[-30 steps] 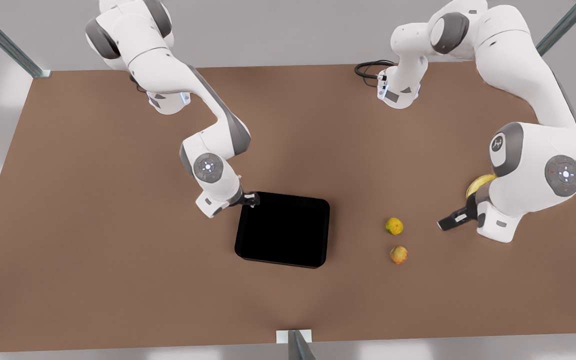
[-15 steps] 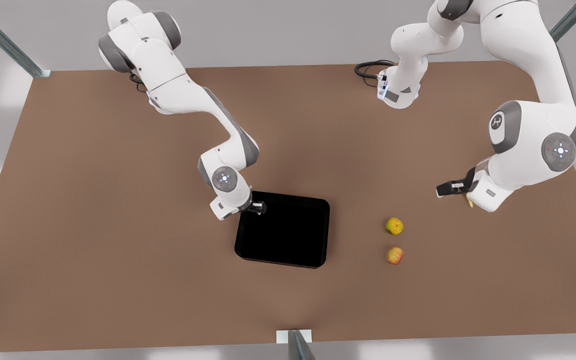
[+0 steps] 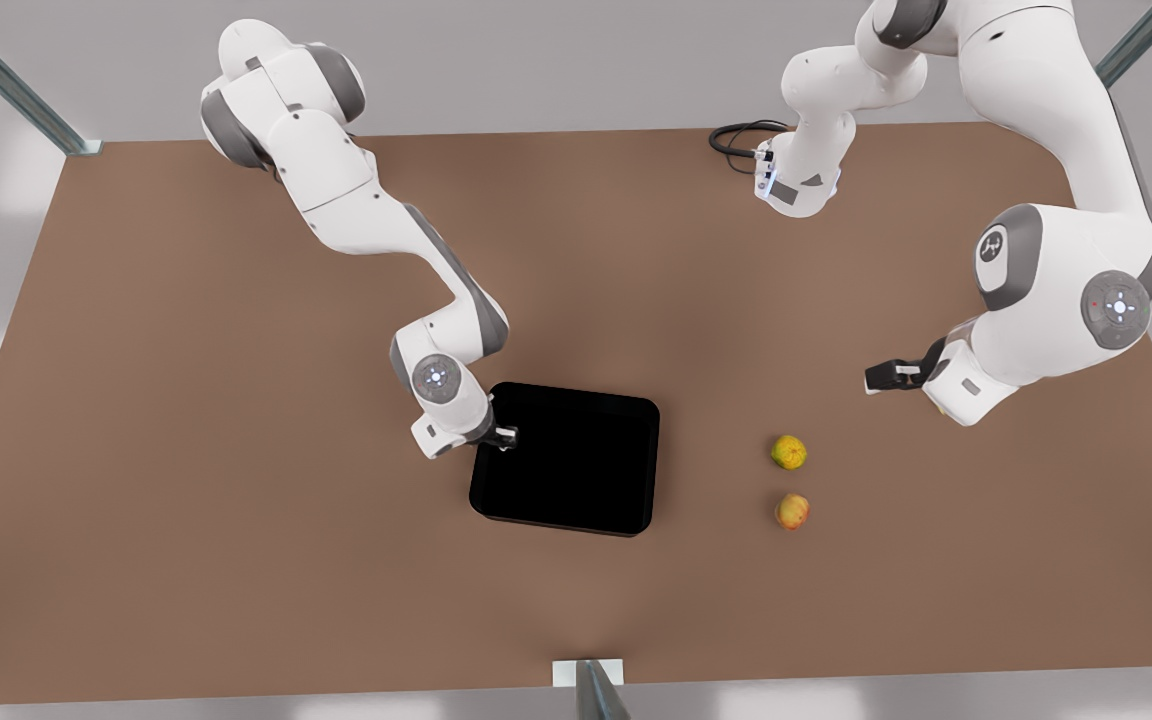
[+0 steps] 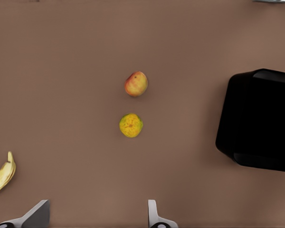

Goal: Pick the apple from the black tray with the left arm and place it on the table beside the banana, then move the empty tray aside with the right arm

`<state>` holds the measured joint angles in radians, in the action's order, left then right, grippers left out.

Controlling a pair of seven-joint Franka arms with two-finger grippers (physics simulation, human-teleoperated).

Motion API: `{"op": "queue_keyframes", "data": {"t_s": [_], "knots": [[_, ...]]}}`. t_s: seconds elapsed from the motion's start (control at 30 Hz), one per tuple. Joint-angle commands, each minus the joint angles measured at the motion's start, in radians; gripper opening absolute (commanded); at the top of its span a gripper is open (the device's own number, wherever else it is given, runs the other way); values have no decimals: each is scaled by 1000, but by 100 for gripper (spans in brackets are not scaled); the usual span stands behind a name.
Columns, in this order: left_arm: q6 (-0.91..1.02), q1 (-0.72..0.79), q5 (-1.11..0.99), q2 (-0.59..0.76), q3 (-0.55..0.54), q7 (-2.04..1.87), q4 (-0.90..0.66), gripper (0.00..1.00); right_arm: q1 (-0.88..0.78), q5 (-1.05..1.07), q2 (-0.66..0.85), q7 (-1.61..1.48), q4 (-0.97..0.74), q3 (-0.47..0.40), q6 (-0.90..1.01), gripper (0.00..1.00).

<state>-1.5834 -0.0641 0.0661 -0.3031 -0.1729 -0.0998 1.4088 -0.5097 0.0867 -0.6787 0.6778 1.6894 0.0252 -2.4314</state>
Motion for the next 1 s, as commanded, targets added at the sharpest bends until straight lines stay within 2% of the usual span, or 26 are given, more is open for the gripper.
{"op": "queue_keyframes", "data": {"t_s": [0.0,0.07,0.17,0.3,0.4,0.63,0.83,0.97], "knots": [[5,1,-3,1,0,75,-1,100,2,1,5,-50,0,1,-11,58],[5,9,-19,1,0,74,-1,100,3,2,5,-58,0,1,-8,48],[5,18,-19,-1,0,35,-1,100,17,4,7,-83,3,1,-5,48],[5,23,-20,-4,0,22,-1,100,17,4,7,-84,3,2,0,32],[5,27,-32,-5,0,20,1,100,17,2,7,-84,1,2,17,26],[6,27,-34,-5,0,20,1,100,19,4,39,-98,1,4,66,17],[5,27,-34,-5,0,20,1,100,92,7,196,-260,0,-4,314,17],[5,32,-34,-5,0,17,2,100,94,2,261,-438,-4,-108,423,17]]}}
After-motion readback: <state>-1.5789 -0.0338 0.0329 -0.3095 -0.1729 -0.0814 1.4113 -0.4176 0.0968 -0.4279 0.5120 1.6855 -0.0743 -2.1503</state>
